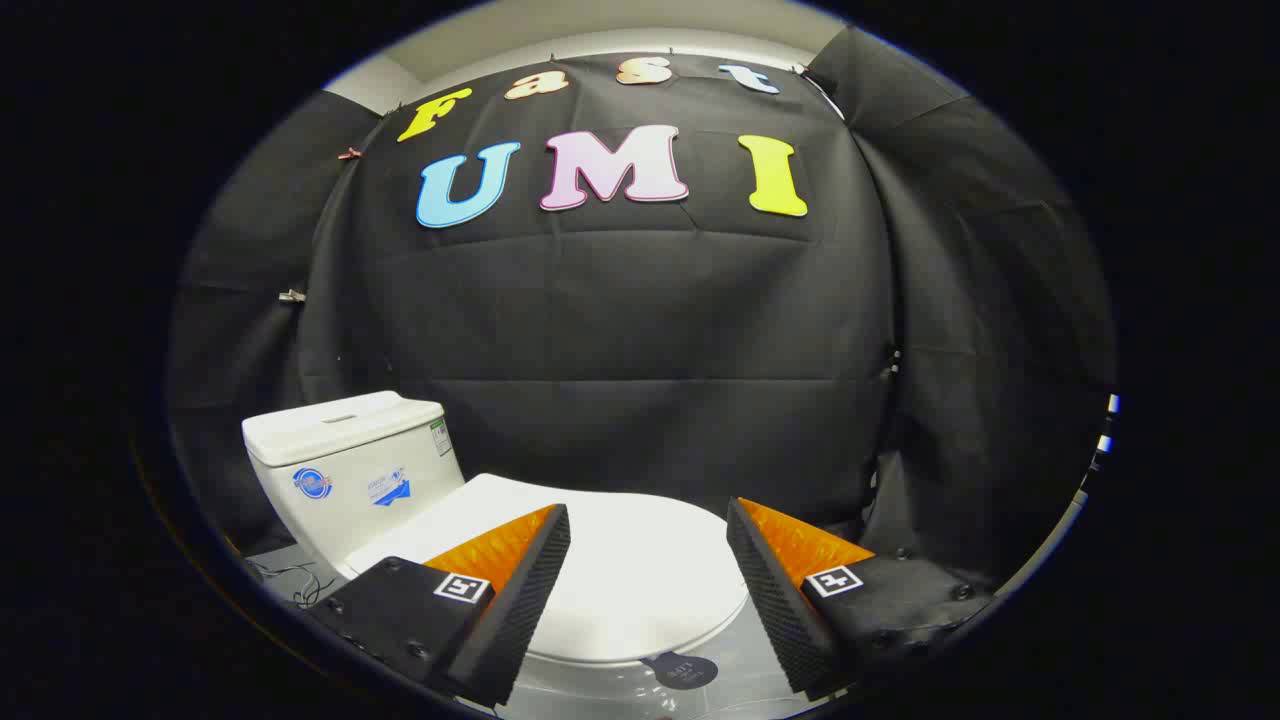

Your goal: Open the toilet lid.

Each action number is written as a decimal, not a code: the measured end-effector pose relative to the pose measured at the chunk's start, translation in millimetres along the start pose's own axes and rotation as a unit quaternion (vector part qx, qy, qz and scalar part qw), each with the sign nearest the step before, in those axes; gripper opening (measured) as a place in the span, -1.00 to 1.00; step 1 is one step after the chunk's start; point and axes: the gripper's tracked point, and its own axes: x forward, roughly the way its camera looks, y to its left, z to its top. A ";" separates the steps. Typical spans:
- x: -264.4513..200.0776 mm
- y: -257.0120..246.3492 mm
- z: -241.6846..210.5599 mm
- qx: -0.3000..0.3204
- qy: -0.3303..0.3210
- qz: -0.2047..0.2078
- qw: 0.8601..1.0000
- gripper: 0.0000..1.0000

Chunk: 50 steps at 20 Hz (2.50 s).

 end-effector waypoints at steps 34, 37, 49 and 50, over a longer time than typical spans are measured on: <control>-0.8 -31.1 -1.0 0.084 0.050 -0.010 0.995 0.97; -9.6 -38.7 -36.8 0.096 0.082 -0.015 0.992 0.97; -30.0 -74.3 -140.2 0.261 0.177 -0.031 0.949 0.98; -30.9 -74.4 -145.7 0.290 0.180 -0.029 0.939 0.98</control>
